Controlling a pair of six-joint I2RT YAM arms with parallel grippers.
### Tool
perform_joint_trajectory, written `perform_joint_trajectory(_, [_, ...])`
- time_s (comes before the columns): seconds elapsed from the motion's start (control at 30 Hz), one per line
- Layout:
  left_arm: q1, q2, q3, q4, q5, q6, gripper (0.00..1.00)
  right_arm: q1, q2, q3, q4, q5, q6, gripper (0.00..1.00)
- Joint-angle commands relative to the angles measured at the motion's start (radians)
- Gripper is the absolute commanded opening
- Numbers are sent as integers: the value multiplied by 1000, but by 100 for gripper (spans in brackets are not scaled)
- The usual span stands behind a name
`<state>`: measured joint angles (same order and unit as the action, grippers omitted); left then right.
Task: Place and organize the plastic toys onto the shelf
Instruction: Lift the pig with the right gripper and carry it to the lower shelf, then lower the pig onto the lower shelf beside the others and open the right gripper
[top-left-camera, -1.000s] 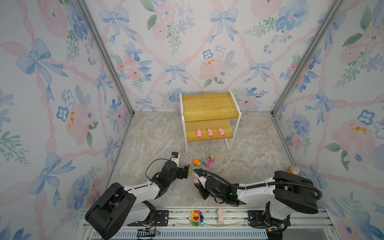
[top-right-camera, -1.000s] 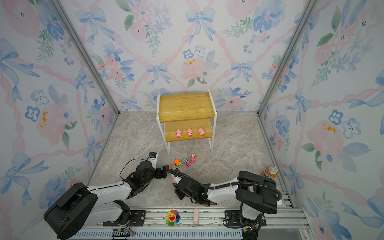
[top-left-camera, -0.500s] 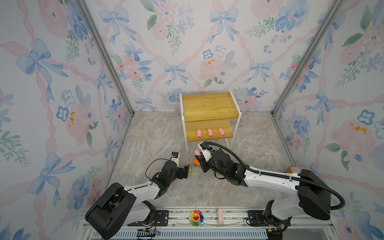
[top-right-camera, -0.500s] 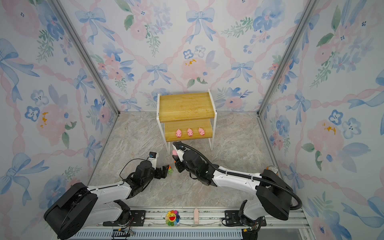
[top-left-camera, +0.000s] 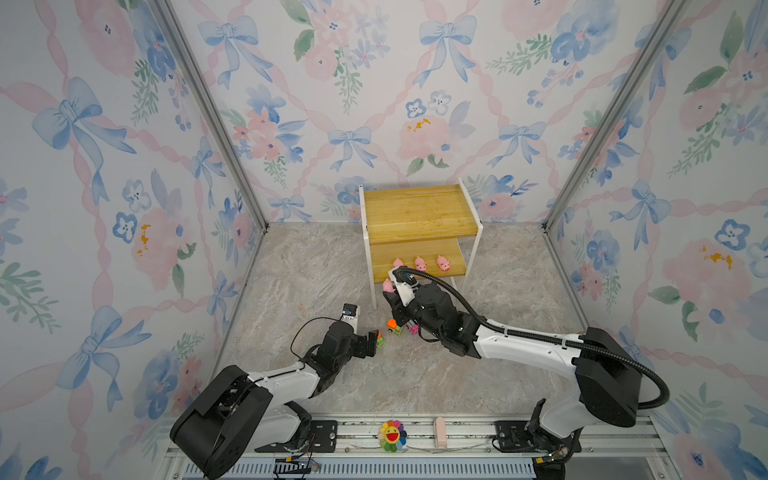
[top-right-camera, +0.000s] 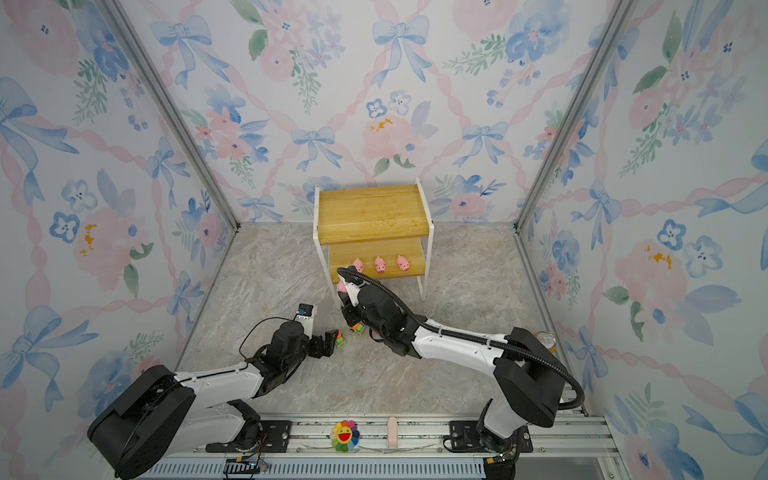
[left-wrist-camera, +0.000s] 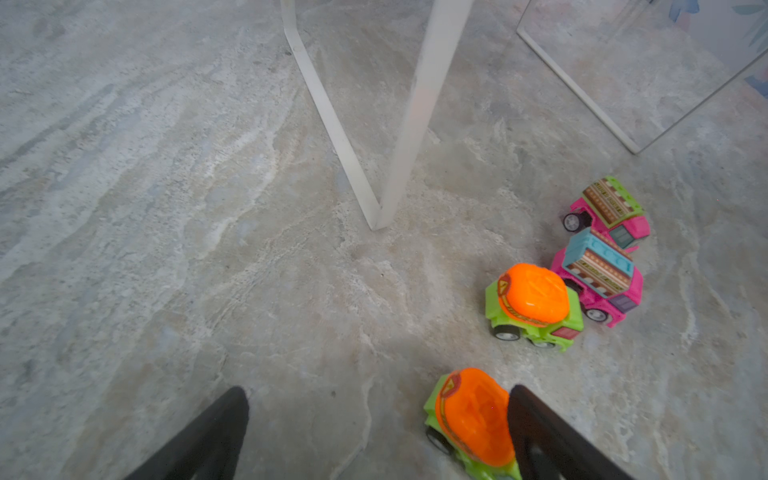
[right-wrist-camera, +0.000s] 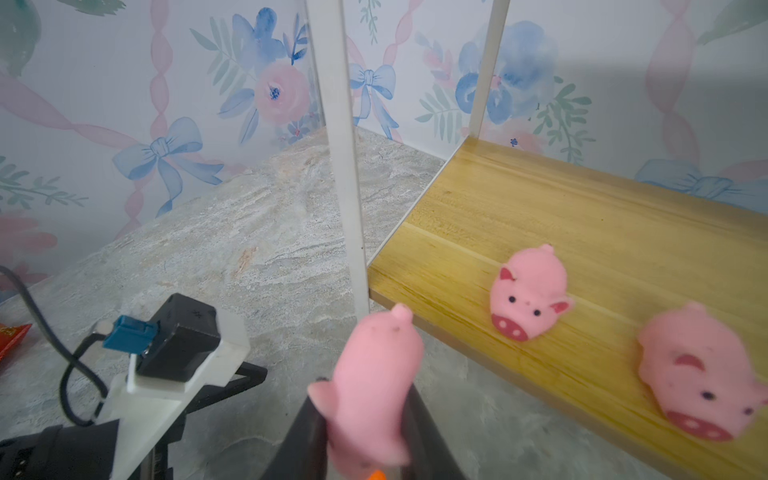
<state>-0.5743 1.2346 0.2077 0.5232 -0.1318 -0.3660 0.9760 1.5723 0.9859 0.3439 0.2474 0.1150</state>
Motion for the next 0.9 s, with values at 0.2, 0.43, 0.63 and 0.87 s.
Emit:
perform_joint_trajectory(0.2, [10,-2,11,-6,26,19,98,-7,71,101,82,78,15,31])
perform_joint_trajectory(0.43, [11,-4,12,-5,35,21,98,-7,138,145,99,112,14,31])
perform_joint_trajectory(0.63, [14,-8,10,-4,41,21,98,-2,171,164,116,137,-10,31])
perform_joint_trajectory(0.87, [16,-4,11,-5,49,24,98,2,190,178,126,174,-39,31])
